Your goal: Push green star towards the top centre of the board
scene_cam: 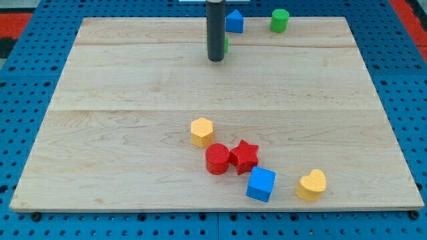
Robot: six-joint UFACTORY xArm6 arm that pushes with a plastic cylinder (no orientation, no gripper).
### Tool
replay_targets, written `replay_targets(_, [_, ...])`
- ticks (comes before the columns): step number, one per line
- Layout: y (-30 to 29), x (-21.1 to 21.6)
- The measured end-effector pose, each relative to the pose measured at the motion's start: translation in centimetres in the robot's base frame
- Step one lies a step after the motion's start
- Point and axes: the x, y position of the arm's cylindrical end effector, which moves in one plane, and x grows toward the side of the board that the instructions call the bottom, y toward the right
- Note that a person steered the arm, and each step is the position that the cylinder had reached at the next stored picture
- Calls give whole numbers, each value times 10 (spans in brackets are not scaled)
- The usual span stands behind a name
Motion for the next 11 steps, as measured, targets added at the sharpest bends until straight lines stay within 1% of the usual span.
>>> replay_targets(1, [3, 5])
replay_targets(2, [29, -1])
replay_targets(3, [72, -4])
replay_targets(4, [74, -37])
replay_targets(5, [45, -44])
replay_targets(6, [-7, -23])
replay_targets(7, [-7, -5])
replay_targets(8, [-9, 23])
replay_targets(9, [-54, 38])
replay_targets(10, [-97, 27])
replay_targets(11, [-80, 14])
